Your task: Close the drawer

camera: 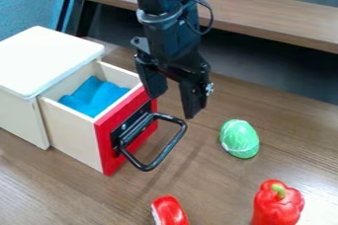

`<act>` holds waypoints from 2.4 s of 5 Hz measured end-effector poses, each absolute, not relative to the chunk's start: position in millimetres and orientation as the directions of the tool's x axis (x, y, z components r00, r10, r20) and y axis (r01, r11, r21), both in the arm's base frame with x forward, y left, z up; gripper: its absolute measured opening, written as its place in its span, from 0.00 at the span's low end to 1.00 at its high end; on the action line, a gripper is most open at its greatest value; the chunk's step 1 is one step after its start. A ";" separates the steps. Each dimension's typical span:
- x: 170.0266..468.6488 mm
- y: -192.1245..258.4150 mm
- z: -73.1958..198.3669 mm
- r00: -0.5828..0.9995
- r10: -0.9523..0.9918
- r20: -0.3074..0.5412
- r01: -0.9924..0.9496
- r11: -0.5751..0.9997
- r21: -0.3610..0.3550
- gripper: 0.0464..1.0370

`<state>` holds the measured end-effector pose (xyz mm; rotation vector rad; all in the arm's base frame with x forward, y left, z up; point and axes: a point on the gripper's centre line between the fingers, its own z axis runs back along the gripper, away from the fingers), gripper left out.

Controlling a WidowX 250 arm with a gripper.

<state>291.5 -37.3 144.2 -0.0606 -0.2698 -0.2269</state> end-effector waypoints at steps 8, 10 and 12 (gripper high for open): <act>304.7 -18.7 87.8 0.985 -0.128 0.113 0.128 0.992 0.008 0.96; 305.3 14.4 90.6 0.993 -0.069 0.092 0.066 0.997 0.029 0.96; 301.8 48.0 92.3 0.997 -0.019 0.077 0.013 0.997 0.070 0.96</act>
